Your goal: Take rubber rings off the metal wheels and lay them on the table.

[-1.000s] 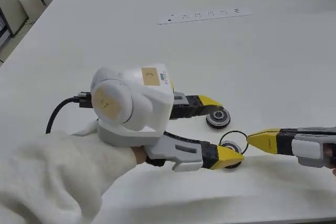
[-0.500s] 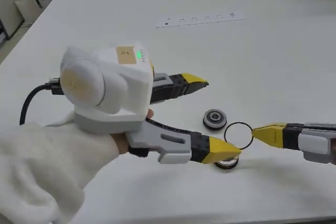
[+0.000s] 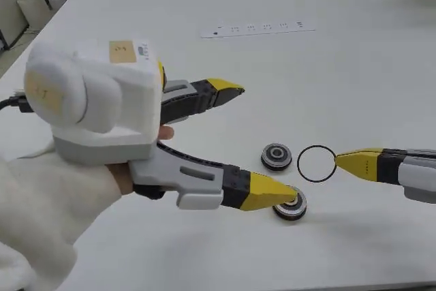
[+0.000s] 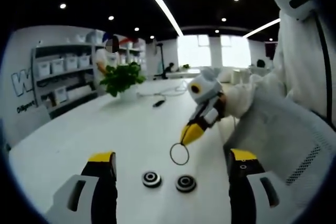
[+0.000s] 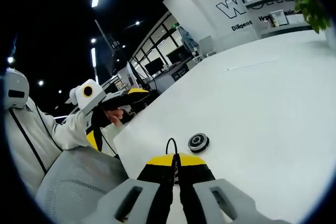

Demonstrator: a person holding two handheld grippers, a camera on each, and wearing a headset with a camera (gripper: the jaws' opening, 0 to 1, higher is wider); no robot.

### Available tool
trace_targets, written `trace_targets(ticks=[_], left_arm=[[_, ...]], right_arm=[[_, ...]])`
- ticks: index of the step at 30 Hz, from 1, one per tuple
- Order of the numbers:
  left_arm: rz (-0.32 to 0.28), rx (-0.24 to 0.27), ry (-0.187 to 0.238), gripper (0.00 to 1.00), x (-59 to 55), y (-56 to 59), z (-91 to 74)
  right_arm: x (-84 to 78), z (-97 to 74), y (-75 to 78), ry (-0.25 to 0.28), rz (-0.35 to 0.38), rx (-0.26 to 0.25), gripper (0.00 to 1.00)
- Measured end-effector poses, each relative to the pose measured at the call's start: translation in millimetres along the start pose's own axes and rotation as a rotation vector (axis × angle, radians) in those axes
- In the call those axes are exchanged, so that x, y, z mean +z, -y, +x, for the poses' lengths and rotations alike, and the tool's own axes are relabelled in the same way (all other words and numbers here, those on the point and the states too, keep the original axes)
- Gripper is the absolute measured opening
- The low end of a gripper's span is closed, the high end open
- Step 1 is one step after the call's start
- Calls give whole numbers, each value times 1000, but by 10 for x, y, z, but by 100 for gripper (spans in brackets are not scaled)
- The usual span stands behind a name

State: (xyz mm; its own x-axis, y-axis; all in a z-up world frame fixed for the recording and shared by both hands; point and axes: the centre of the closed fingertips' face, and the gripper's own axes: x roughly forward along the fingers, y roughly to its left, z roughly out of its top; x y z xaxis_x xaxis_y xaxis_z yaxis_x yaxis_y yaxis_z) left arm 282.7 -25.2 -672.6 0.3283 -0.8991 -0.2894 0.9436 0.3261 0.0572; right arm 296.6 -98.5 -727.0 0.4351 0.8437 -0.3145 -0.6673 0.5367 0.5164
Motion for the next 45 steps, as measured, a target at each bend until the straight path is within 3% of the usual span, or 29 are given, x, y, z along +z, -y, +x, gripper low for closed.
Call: trace_targets(ticks=[8, 13, 19, 25, 29, 35, 45], left_arm=[[-23, 56, 28, 100, 42, -69, -203], [-30, 81, 37, 100, 42, -93, -342], [-37, 128, 18, 100, -50, -114, -499], [-71, 177, 26, 100, -140, -122, -666], [-110, 214, 29, 100, -226, -202, -781], [-116, 222, 36, 100, -284, -230, -846], [-129, 190, 5, 100, -384, -171, -812]], right_arm=[[174, -69, -32, 31, -28, -13, 0], [291, -95, -94, 47, -45, -6, 0], [422, -107, -154, 54, -86, -7, 0], [572, -108, -181, 60, -130, 1, 0], [667, -74, -198, 62, -154, 11, 0], [784, -21, -308, 59, -196, 36, 0], [1004, 116, -498, 68, -225, 84, 0]])
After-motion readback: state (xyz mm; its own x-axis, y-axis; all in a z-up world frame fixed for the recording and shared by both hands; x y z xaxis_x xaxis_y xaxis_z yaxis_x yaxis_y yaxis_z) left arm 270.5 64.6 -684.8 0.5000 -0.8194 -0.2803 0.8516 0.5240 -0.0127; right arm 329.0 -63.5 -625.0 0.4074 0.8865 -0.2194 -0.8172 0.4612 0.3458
